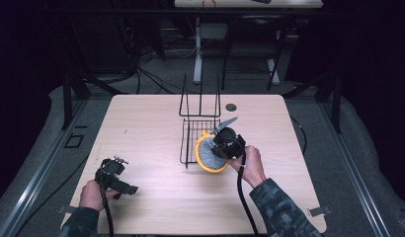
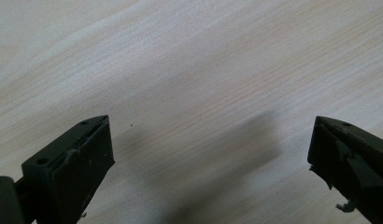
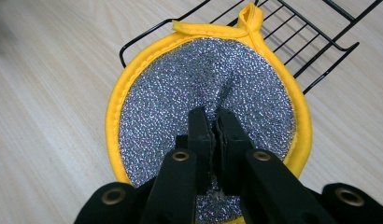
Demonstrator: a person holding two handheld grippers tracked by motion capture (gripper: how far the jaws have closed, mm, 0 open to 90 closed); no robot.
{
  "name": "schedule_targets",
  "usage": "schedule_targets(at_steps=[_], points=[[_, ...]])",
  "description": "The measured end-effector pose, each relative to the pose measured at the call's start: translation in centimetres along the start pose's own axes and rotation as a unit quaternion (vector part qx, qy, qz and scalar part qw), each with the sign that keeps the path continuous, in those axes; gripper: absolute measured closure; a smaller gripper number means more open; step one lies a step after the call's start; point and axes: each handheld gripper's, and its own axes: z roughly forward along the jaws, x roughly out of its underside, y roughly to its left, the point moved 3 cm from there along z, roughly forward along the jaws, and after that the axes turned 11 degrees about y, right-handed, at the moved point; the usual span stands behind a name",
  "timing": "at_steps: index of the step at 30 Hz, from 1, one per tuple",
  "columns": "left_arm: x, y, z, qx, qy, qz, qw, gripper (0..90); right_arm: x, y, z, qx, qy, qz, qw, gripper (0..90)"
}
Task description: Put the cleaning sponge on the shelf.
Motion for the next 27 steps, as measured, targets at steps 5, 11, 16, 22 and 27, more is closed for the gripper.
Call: schedule_targets(at_steps=[5,11,16,22,27], points=[[0.0,0.0,0.0,0.000,0.000,0.000,1.0000,0.3,-0.4,0.3,0.4,0.014,-0.014,0.004,0.9998,86.4],[0.0,0.0,0.0,0.000,0.001,0.001,1.0000,0.3,-1.0,0.5,1.6,0.032,-0.022,0.010,0.9992,86.3],[-0.1,0.0,0.1,0.000,0.000,0.000,1.0000,0.3,-1.2,0.7,3.0,0.038,-0.020,0.017,0.9989,86.2],[-0.1,-0.1,0.1,0.001,0.001,0.001,1.0000,0.3,-1.6,0.5,3.8,0.054,-0.029,0.020,0.9979,85.8],[0.0,0.1,0.1,0.001,0.004,0.001,1.0000,0.3,-2.0,0.4,4.6,0.064,-0.032,0.023,0.9972,85.3]])
